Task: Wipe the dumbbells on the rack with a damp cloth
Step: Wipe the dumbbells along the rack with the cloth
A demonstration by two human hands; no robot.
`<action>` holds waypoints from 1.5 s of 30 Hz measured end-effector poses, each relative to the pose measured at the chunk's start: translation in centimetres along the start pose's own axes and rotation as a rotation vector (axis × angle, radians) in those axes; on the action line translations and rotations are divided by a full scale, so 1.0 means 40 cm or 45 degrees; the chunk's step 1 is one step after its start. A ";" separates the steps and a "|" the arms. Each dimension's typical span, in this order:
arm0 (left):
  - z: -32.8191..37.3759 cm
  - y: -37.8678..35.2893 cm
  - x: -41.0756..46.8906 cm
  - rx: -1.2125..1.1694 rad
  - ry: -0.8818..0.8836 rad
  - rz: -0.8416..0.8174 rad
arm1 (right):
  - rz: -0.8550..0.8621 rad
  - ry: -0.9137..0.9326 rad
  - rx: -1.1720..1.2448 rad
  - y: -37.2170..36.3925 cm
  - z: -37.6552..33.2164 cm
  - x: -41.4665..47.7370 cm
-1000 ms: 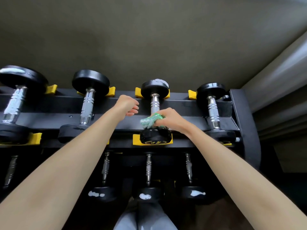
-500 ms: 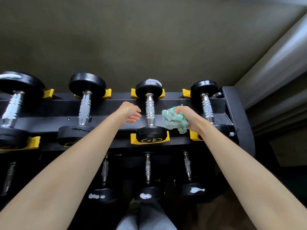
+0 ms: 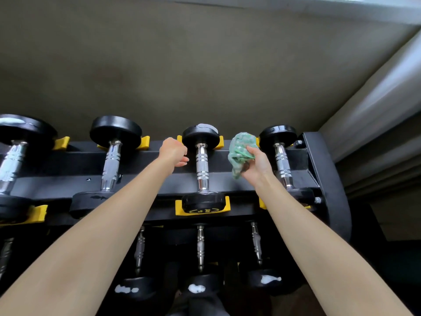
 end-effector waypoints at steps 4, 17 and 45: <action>0.037 -0.009 0.048 0.007 -0.154 0.085 | 0.106 0.065 0.061 -0.045 -0.021 0.050; 0.035 -0.007 0.134 0.100 -0.212 0.139 | 0.294 0.300 -0.579 -0.143 -0.072 0.140; 0.025 0.015 0.093 -0.337 0.072 -0.225 | 0.060 0.503 -1.512 -0.353 -0.124 0.049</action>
Point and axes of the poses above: each hand's wrist, its own x-axis towards the middle knuckle, its own y-axis out of the back of the hand, z = x × y, the point moved 5 cm from there along x, towards the middle knuckle, and after that the axes turned 14 degrees about -x, right-handed, at the moved point
